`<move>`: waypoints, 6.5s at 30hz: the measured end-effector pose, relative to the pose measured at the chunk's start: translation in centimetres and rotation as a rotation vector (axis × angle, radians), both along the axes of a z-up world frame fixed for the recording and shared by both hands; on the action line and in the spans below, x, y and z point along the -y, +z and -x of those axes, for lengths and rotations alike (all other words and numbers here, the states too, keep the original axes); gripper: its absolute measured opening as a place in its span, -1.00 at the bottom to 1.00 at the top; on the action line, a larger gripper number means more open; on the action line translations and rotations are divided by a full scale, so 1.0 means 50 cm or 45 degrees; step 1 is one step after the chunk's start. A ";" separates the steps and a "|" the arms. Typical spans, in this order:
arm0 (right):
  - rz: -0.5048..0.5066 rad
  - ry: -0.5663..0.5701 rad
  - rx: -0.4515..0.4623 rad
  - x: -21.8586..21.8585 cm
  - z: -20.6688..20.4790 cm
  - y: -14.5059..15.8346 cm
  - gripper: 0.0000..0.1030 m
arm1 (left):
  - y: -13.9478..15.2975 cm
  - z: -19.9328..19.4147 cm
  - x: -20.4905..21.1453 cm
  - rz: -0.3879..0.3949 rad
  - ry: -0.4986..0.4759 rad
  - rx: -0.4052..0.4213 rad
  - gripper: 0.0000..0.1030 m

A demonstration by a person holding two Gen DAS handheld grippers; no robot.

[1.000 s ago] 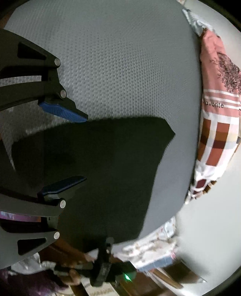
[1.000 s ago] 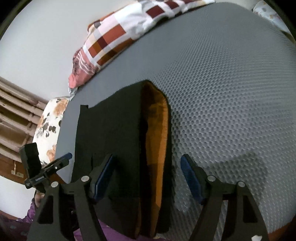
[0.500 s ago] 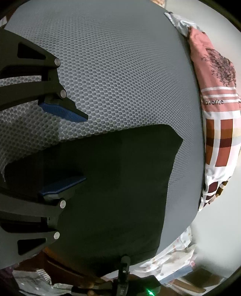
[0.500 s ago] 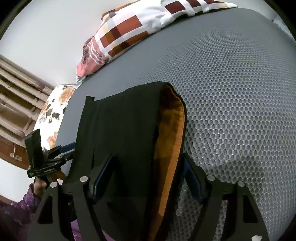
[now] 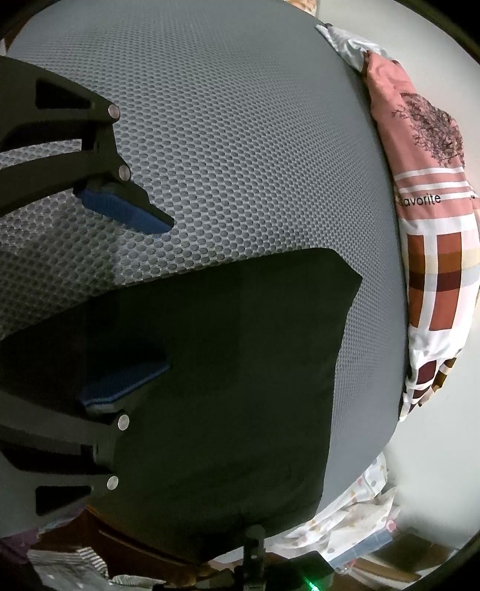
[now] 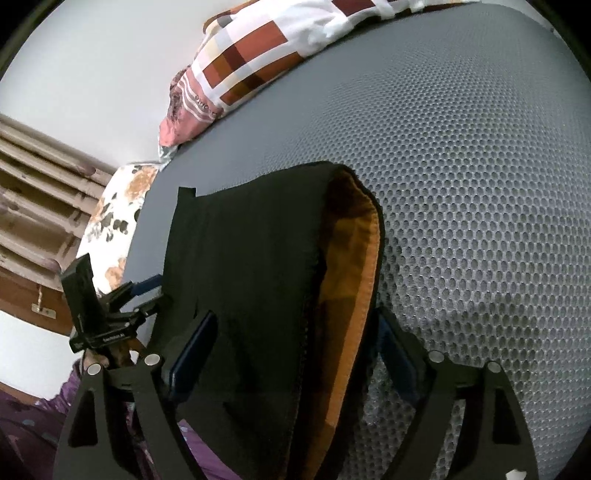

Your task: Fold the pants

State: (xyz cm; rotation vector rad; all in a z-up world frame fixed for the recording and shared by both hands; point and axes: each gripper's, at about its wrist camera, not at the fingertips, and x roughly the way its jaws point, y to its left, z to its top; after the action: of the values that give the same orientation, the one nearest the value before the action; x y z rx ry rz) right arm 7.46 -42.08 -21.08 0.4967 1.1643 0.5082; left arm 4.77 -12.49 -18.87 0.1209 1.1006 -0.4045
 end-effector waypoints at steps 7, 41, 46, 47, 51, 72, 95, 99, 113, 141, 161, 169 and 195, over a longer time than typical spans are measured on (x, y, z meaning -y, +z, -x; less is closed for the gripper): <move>-0.031 0.034 -0.009 -0.003 -0.001 0.000 0.78 | -0.008 -0.009 0.002 0.022 -0.017 -0.030 0.54; -0.246 0.027 -0.012 0.049 -0.029 -0.041 -0.15 | -0.021 -0.105 -0.026 0.627 -0.172 -0.361 0.19; -0.288 0.044 -0.030 0.056 -0.027 -0.048 -0.20 | -0.043 -0.112 -0.059 0.652 -0.122 -0.387 -0.37; -0.298 0.048 -0.041 0.061 -0.025 -0.049 -0.20 | -0.046 -0.114 -0.061 0.668 -0.127 -0.405 -0.37; -0.350 0.086 -0.153 0.081 -0.027 -0.053 -0.14 | -0.055 -0.117 -0.075 0.722 -0.133 -0.487 -0.31; -0.358 -0.011 -0.003 0.029 0.026 -0.012 -0.51 | -0.014 -0.069 -0.030 0.790 -0.076 -0.285 -0.64; -0.393 0.127 0.086 -0.208 -0.042 0.071 -0.60 | 0.061 -0.016 -0.250 0.792 0.171 -0.105 -0.71; -0.391 0.150 0.094 -0.246 -0.055 0.082 -0.60 | 0.071 -0.007 -0.283 0.800 0.194 -0.073 -0.71; -0.394 0.201 0.078 -0.303 -0.081 0.082 -0.60 | 0.078 -0.011 -0.362 0.753 0.274 -0.007 -0.71; -0.401 0.289 0.070 -0.415 -0.129 0.109 -0.60 | 0.119 -0.106 -0.514 0.595 0.362 0.179 -0.71; -0.444 0.308 0.082 -0.425 -0.148 0.096 -0.60 | 0.144 -0.210 -0.607 0.499 0.409 0.266 -0.71; -0.468 0.296 0.088 -0.420 -0.166 0.082 -0.60 | 0.149 -0.275 -0.635 0.427 0.424 0.316 -0.71; -0.330 0.244 0.090 -0.350 -0.037 0.031 -0.61 | 0.033 -0.338 -0.686 0.308 0.530 0.293 -0.71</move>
State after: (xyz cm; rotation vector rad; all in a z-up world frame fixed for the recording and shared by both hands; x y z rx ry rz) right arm 9.31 -24.57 -19.54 0.5868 1.0891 0.8430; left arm 21.69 21.79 -17.20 -0.2673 0.8156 -0.1416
